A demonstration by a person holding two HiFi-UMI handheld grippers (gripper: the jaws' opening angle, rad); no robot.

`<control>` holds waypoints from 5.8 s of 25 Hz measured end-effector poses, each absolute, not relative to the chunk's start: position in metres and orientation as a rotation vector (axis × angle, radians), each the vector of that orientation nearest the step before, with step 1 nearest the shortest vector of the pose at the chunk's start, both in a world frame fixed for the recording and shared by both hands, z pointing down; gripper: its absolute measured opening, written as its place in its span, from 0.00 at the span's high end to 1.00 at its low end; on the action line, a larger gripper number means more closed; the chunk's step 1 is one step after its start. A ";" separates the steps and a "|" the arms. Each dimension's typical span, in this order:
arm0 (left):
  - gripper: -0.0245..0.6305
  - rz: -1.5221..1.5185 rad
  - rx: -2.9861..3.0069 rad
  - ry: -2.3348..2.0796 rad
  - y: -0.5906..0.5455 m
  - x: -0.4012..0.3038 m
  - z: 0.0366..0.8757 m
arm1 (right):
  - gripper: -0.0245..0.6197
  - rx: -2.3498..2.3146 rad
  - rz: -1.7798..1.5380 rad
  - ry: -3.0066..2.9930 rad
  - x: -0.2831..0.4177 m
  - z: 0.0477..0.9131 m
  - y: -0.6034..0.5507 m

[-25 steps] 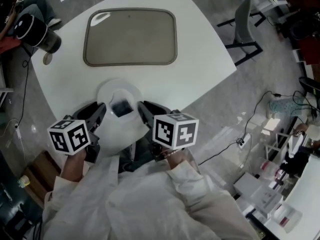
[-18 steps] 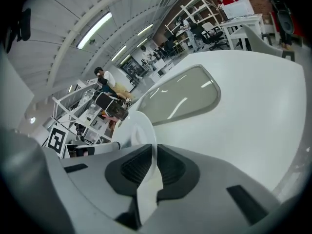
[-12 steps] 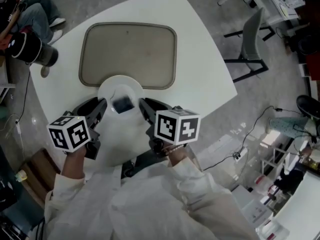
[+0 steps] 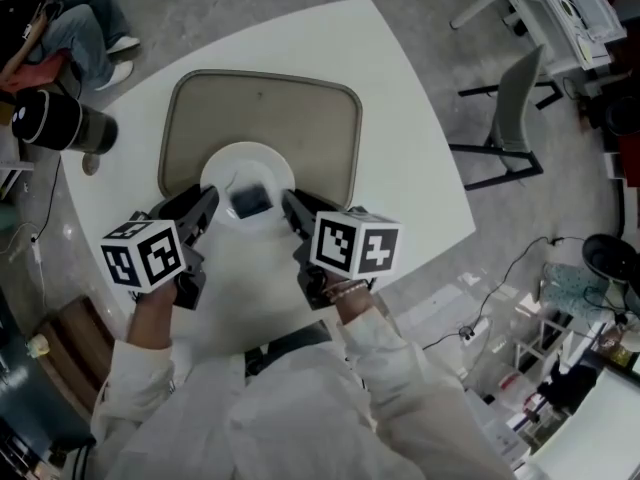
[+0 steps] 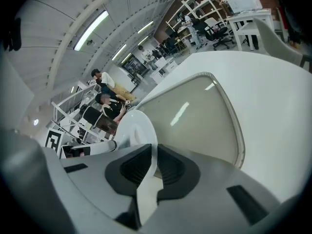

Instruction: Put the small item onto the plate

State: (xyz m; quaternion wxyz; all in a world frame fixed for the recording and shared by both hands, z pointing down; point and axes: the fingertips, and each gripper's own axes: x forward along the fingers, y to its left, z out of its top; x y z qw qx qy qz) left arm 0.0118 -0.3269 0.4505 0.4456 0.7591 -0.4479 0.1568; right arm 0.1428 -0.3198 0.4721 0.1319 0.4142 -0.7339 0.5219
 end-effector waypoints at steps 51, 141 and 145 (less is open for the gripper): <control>0.80 0.872 2.086 -1.218 -0.404 0.002 0.486 | 0.85 1.077 0.970 -2.098 0.135 0.493 -0.394; 0.94 0.216 2.462 -0.827 -0.080 0.016 0.327 | 0.94 1.193 0.498 -2.615 0.037 0.325 -0.073; 0.94 0.240 2.451 -0.820 -0.078 0.018 0.333 | 0.94 1.172 0.511 -2.562 0.037 0.332 -0.071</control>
